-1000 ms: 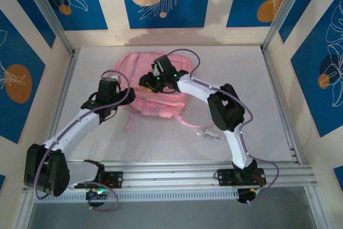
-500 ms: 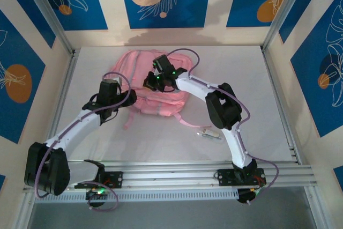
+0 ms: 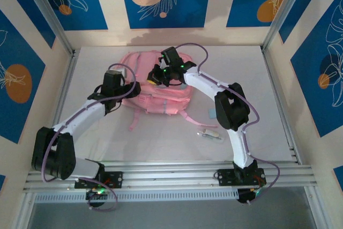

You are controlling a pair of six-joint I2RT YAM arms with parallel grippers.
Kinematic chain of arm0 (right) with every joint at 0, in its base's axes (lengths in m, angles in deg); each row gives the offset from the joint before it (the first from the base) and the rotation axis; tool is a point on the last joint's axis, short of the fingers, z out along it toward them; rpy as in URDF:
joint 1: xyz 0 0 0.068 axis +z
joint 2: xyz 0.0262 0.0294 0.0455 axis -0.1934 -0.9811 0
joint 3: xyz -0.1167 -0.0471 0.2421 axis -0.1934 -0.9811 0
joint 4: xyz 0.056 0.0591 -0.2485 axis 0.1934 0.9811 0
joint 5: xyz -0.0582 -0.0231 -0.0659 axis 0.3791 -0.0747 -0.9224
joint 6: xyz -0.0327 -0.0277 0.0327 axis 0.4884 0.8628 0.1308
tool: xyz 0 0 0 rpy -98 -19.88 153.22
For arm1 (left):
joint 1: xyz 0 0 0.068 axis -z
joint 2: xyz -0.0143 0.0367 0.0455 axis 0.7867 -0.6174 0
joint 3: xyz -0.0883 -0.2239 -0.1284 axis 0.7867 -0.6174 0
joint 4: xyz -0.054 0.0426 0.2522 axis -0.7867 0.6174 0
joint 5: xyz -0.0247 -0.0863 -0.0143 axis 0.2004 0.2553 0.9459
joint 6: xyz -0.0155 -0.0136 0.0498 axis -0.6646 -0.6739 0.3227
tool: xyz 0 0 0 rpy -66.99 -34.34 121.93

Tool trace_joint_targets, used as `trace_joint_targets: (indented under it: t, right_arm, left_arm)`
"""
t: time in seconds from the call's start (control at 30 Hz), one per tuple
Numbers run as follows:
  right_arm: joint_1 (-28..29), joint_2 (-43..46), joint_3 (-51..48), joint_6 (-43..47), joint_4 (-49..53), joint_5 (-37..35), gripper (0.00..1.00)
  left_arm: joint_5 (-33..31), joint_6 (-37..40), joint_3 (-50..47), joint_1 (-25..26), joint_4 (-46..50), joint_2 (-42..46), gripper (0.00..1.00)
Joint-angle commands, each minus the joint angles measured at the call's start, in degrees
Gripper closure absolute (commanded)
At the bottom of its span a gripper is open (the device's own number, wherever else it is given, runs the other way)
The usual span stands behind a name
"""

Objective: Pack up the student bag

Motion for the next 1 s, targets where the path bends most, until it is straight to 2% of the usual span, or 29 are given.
trace_joint_targets:
  t: [0.0, 0.2, 0.37, 0.73, 0.97]
  right_arm:
    - [0.0, 4.5, -1.0, -1.3, -5.4, 4.5, 1.0]
    - [0.0, 4.2, -0.8, -2.3, -6.5, 5.9, 1.0]
    - [-0.7, 4.4, -1.1, -2.2, -6.5, 6.5, 1.0]
    - [0.1, 7.1, -4.8, -4.4, -10.8, 9.8, 1.0]
    - [-1.7, 8.4, -7.6, -4.5, -12.9, 10.1, 1.0]
  left_arm:
    - [1.8, 2.4, 2.9, 1.1, -1.1, -2.3, 0.28]
    - [-0.8, 3.2, 3.3, 3.3, -0.4, -5.7, 0.28]
    - [-2.4, 2.4, -0.2, 3.6, -1.6, -4.0, 0.28]
    - [-16.7, 8.2, 4.4, 3.9, -2.3, -11.1, 0.3]
    - [-20.5, 9.9, 2.4, 3.2, 4.5, -7.5, 0.3]
